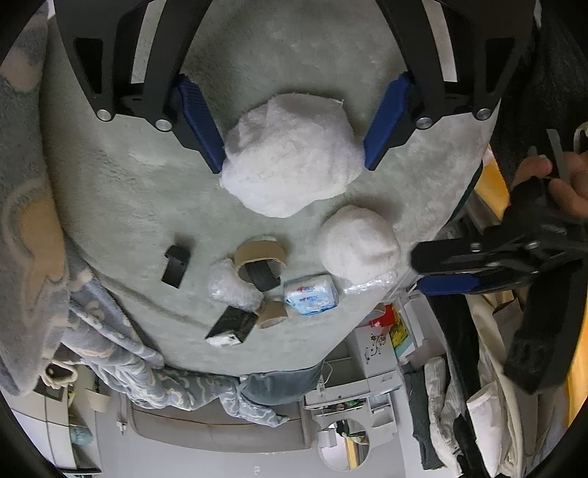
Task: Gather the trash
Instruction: 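Move the right tool to the large white tissue ball and close on it, then grasp the smaller tissue ball with the left tool while the right tool holds its ball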
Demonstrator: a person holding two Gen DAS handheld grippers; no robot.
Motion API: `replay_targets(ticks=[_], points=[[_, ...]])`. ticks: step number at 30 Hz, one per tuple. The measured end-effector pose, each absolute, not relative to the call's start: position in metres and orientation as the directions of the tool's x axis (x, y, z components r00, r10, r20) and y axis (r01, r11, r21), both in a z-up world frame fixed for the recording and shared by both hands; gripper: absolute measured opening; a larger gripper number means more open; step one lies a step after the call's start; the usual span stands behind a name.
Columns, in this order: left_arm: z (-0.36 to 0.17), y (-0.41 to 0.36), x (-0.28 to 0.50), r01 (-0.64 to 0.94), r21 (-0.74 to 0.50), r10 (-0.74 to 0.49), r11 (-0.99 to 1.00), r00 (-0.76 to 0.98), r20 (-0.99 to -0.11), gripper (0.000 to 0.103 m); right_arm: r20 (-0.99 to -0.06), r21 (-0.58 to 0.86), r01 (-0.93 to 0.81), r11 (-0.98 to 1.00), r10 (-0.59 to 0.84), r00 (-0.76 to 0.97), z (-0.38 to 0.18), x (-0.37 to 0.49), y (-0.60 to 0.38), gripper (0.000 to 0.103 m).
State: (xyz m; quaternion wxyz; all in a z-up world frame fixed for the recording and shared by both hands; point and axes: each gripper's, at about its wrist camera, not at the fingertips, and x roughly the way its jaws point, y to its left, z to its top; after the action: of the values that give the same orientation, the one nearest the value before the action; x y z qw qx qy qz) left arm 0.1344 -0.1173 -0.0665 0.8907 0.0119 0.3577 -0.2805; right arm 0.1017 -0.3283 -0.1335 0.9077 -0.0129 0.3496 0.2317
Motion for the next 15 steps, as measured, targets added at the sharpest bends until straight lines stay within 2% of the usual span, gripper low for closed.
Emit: replay_targets(ticks=[5,9,12,15], points=[[-0.073,-0.123,0.143,0.512,-0.195,-0.5,0.836,0.566,-0.656,0.09,-0.644,0.148,-0.438,0.886,0.423,0.637,-0.137,0.106,-0.326,0.073],[-0.08,-0.127,0.149,0.51,-0.205,-0.5,0.835,0.551,-0.668,0.088,-0.637,0.169,-0.437,0.883,0.436,0.636,-0.136,0.108,-0.33,0.064],[-0.084,-0.13,0.151,0.503,-0.192,-0.483,0.843,0.549,-0.682,0.088,-0.631,0.205,-0.424,0.882,0.451,0.632,-0.136,0.107,-0.336,0.052],[-0.088,-0.131,0.155,0.497,-0.224,-0.498,0.838,0.529,-0.688,0.085,-0.604,0.23,-0.397,0.888,0.451,0.658,-0.126,0.103,-0.345,0.049]])
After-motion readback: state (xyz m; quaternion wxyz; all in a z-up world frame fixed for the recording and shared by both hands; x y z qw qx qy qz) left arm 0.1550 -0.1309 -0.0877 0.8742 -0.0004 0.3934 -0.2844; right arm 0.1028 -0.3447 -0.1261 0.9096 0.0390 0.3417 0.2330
